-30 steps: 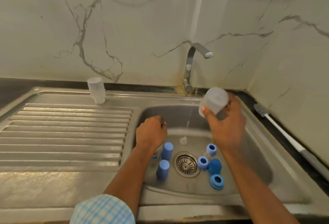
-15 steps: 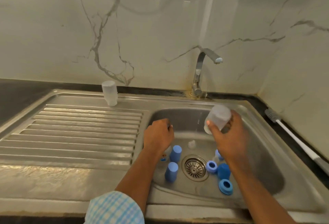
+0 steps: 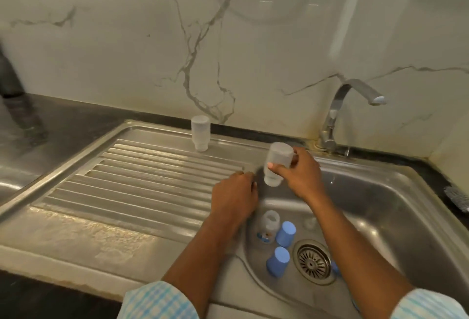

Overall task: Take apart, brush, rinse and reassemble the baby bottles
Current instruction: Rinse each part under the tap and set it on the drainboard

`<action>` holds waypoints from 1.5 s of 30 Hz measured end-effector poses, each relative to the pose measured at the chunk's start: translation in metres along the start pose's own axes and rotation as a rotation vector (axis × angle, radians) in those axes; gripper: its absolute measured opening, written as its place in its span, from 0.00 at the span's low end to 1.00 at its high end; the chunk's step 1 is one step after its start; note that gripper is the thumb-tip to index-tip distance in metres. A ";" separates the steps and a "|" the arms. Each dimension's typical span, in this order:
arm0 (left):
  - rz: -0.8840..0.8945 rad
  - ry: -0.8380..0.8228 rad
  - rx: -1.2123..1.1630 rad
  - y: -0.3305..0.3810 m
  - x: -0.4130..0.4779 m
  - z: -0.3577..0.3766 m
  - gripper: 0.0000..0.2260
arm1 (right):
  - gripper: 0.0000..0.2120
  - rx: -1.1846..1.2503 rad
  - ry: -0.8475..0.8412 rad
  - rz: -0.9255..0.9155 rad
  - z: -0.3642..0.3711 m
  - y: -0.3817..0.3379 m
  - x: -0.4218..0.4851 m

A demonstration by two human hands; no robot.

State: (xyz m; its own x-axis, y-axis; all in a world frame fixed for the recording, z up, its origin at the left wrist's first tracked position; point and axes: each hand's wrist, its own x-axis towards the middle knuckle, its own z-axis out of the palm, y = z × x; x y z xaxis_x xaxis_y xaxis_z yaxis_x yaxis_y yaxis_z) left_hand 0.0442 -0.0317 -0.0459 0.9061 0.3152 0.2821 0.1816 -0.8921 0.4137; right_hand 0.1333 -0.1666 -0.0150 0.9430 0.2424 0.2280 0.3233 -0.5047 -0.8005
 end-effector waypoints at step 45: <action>0.025 -0.038 0.044 -0.001 0.017 0.015 0.12 | 0.34 -0.262 -0.322 0.079 -0.042 0.027 -0.008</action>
State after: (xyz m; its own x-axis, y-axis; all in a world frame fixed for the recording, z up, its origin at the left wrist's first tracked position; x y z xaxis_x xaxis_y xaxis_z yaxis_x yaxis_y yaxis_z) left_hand 0.0650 -0.0307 -0.0542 0.9243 0.2809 0.2583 0.1746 -0.9131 0.3685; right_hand 0.1374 -0.2174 -0.0152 0.9062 0.4204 -0.0465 0.2997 -0.7158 -0.6307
